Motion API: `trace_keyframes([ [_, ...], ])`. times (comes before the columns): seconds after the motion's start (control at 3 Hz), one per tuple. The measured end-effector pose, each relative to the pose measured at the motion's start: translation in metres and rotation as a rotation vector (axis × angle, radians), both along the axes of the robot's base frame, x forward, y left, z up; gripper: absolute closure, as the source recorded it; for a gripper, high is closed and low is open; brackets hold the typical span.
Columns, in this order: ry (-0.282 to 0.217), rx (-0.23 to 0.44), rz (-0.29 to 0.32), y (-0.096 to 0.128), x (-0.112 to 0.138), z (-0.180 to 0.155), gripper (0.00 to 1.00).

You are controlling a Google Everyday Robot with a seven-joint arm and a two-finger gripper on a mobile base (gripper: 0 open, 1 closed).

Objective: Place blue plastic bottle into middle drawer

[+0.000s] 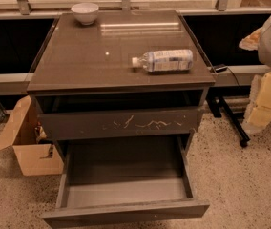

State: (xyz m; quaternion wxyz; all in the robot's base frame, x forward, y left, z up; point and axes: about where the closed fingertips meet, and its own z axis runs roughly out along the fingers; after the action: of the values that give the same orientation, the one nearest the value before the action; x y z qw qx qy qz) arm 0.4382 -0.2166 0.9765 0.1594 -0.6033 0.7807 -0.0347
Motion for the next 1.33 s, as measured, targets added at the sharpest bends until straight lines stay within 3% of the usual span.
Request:
trace_keyframes([
  [0.33,-0.003,0.001,0.000,0.000,0.000,0.001,0.00],
  [1.33,-0.024,0.136,0.112,0.037,0.075,-0.020,0.00],
])
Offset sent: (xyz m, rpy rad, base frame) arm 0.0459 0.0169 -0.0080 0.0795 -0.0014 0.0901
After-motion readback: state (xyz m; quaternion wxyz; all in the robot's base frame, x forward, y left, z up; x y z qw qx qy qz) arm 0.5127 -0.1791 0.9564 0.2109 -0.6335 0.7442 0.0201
